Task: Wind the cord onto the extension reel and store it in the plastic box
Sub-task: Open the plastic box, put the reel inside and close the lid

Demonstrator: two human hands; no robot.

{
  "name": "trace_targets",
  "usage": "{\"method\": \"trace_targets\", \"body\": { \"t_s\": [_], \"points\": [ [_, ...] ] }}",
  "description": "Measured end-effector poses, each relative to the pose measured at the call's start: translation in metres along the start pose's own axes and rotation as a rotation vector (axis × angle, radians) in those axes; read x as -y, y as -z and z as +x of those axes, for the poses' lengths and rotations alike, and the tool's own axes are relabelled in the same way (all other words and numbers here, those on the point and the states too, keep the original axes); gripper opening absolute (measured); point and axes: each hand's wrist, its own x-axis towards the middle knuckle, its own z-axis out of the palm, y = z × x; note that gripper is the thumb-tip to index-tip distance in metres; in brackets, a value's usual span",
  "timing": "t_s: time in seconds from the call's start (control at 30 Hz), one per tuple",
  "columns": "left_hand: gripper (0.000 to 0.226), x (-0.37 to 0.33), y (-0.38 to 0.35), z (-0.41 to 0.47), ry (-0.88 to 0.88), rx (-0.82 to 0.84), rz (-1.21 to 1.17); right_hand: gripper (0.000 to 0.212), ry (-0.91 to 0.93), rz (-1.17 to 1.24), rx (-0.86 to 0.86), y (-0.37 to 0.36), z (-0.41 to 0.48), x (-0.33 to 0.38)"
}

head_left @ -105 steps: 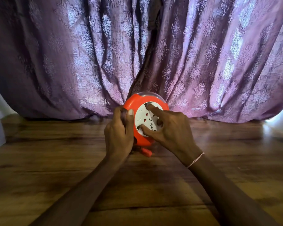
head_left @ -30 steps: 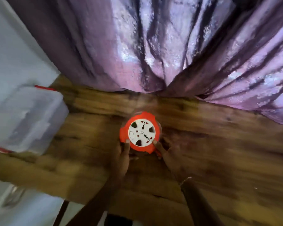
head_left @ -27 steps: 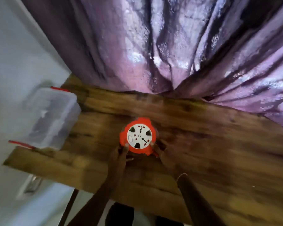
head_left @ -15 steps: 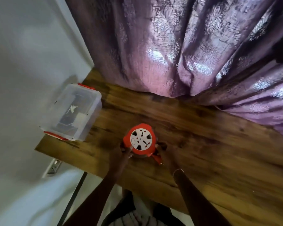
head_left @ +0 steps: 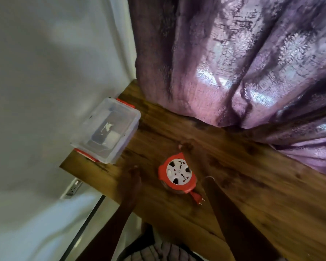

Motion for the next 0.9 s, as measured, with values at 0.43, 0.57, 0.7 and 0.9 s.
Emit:
{"method": "trace_targets", "body": {
  "t_s": [0.43, 0.57, 0.7, 0.9],
  "points": [
    [0.044, -0.014, 0.116, 0.055, 0.019, -0.538, -0.345, 0.035, 0.413, -0.096, 0.113, -0.12, 0.115, 0.155],
    [0.037, -0.015, 0.12, 0.07, 0.051, -0.507, -0.271, 0.037, 0.43, -0.231, 0.215, -0.143, 0.134, 0.17],
    [0.02, -0.015, 0.12, 0.07, 0.025, -0.482, -0.351, 0.032, 0.408, -0.317, 0.182, -0.155, 0.147, 0.169],
    [0.016, -0.01, 0.117, 0.074, 0.004, -0.499, -0.284, 0.03, 0.369, -0.271, 0.102, -0.166, 0.158, 0.158]
  ]
}}
